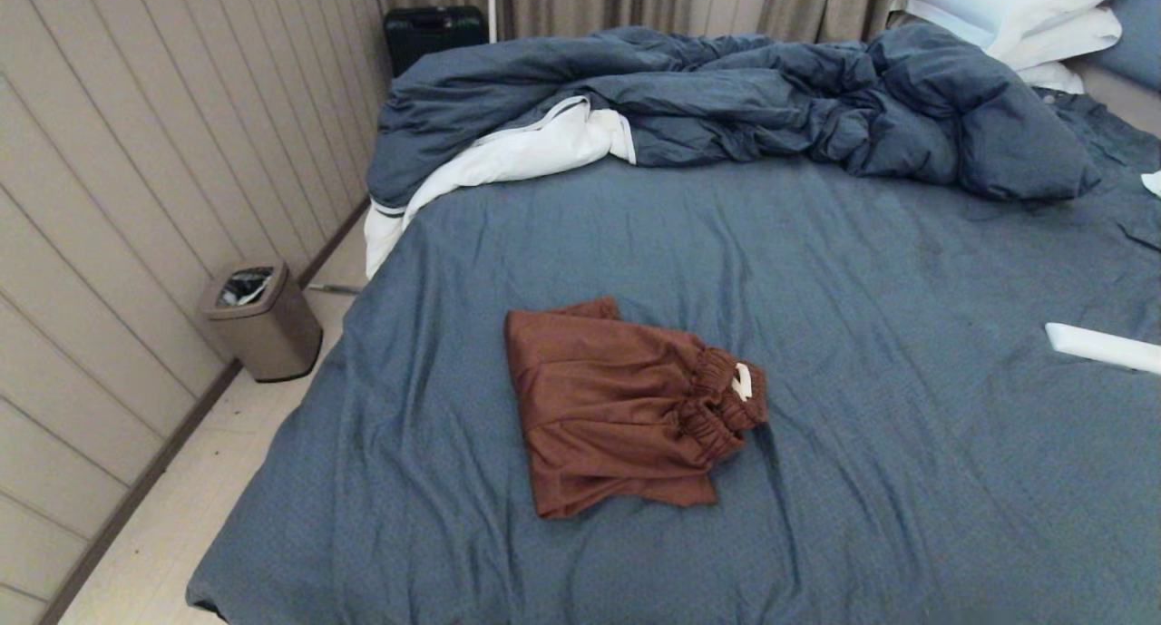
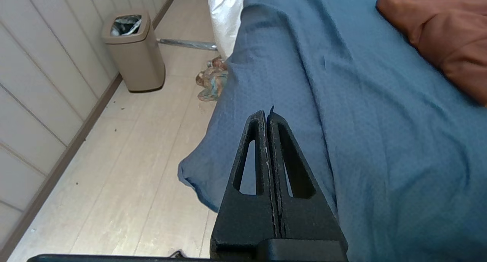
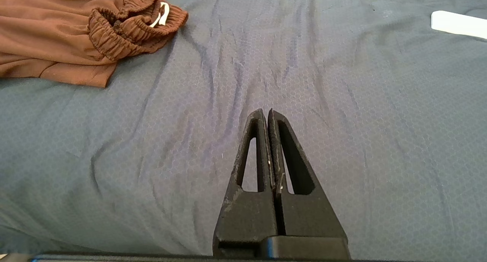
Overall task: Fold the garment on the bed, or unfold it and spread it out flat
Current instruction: Unford the brown shorts
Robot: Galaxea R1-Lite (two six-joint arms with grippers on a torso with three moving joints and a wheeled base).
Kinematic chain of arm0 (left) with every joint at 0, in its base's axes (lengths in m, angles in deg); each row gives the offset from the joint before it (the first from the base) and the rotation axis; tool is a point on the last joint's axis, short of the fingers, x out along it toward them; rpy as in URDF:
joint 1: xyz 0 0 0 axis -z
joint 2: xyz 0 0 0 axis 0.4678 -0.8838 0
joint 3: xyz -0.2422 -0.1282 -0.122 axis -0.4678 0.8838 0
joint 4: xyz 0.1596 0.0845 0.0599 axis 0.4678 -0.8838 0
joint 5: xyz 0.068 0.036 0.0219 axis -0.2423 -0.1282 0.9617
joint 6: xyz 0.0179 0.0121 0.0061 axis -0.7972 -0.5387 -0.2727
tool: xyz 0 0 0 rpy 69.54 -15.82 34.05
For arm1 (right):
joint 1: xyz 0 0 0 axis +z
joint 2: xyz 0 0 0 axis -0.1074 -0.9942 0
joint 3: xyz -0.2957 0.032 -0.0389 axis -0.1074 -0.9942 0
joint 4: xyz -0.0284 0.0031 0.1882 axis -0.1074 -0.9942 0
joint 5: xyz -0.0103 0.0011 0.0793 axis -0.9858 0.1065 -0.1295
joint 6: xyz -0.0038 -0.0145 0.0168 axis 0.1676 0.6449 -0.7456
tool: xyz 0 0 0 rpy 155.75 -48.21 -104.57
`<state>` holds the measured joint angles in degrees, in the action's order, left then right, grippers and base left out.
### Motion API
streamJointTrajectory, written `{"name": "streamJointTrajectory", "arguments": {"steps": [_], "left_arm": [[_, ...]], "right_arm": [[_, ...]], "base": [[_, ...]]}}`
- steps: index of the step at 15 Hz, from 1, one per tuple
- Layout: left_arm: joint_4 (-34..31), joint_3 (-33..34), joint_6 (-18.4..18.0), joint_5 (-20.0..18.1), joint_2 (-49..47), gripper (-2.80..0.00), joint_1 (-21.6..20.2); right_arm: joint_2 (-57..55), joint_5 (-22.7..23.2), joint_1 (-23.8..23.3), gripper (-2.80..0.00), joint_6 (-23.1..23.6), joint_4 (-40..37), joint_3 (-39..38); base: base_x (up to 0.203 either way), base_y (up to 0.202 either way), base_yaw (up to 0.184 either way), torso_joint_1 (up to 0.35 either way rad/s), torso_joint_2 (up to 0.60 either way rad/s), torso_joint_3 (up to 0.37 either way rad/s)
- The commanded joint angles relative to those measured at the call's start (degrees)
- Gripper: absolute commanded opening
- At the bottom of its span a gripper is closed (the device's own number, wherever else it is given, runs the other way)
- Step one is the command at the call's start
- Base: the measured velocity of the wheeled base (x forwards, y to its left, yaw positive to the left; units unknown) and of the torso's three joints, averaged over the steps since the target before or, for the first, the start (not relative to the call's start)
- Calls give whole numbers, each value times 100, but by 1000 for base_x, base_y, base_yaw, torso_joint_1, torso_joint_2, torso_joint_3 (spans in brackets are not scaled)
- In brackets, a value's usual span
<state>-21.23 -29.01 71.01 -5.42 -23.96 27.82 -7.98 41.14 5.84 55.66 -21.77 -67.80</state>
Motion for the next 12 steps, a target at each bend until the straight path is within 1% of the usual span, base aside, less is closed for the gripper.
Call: {"name": "streamJointTrajectory", "arguments": {"steps": [1,7,9,12], "left_arm": [[-5,-17,-57,11,-12,-280,-2],[-38,-95,-106,27,-83,-280,-10],[-71,-791,-100,75,-633,-280,-10],[-70,-2413,30,92,-2359,-280,-10]], "right_arm": [[-18,10,-2,-280,11,2,0],[-18,31,7,-280,58,-15,9],[-18,36,7,-280,54,-15,9],[-17,36,7,-280,55,-24,15]], "base": [[0,0,0,0,0,0],[0,0,0,0,0,0],[0,0,0,0,0,0],[0,0,0,0,0,0]]}}
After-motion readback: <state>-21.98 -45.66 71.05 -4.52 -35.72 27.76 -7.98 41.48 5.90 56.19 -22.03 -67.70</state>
